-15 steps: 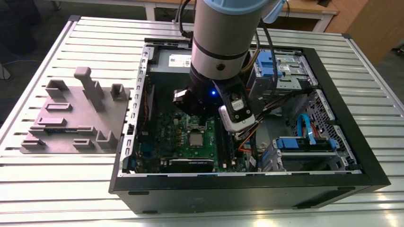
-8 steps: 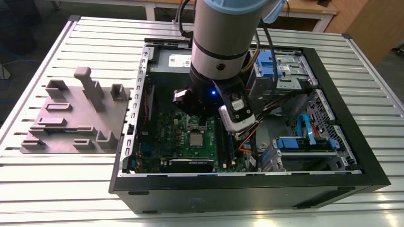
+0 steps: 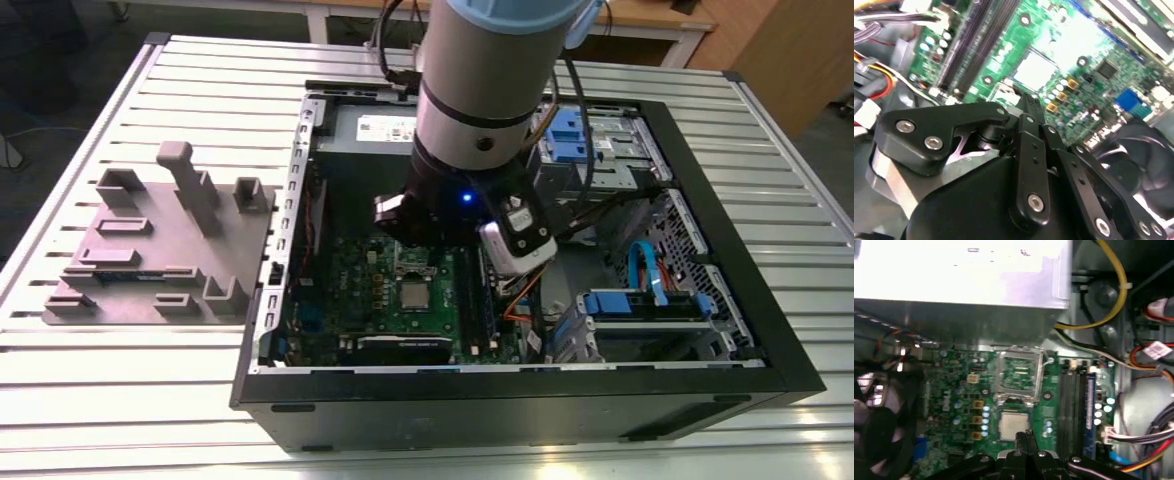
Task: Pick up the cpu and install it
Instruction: 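Close the cpu cover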
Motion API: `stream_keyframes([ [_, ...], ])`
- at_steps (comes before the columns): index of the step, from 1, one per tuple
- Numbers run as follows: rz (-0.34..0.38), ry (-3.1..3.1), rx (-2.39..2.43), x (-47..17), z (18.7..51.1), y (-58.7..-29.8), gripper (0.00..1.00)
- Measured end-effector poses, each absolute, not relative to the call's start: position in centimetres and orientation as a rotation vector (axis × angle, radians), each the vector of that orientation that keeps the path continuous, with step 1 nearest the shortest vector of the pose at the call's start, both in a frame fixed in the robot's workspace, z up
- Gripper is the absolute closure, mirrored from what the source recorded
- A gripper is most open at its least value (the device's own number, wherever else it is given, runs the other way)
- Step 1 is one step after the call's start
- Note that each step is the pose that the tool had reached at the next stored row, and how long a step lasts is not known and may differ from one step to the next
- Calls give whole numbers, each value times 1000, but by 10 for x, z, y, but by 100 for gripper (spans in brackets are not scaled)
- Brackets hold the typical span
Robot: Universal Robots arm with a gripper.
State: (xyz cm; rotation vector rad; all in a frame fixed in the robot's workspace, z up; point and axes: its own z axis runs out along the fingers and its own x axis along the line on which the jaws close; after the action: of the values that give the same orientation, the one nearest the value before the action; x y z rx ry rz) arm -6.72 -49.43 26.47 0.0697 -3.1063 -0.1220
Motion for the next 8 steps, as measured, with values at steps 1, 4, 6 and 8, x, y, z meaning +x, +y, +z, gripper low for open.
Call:
stream_keyframes([
  [1, -122, -3106, 70, -63, 264, -494, 89],
  [4, -122, -3106, 71, -53, 264, -492, 89],
  [6, -122, -3106, 84, -51, 263, -492, 89],
  [8, -122, -3103, 134, -51, 262, -492, 89],
])
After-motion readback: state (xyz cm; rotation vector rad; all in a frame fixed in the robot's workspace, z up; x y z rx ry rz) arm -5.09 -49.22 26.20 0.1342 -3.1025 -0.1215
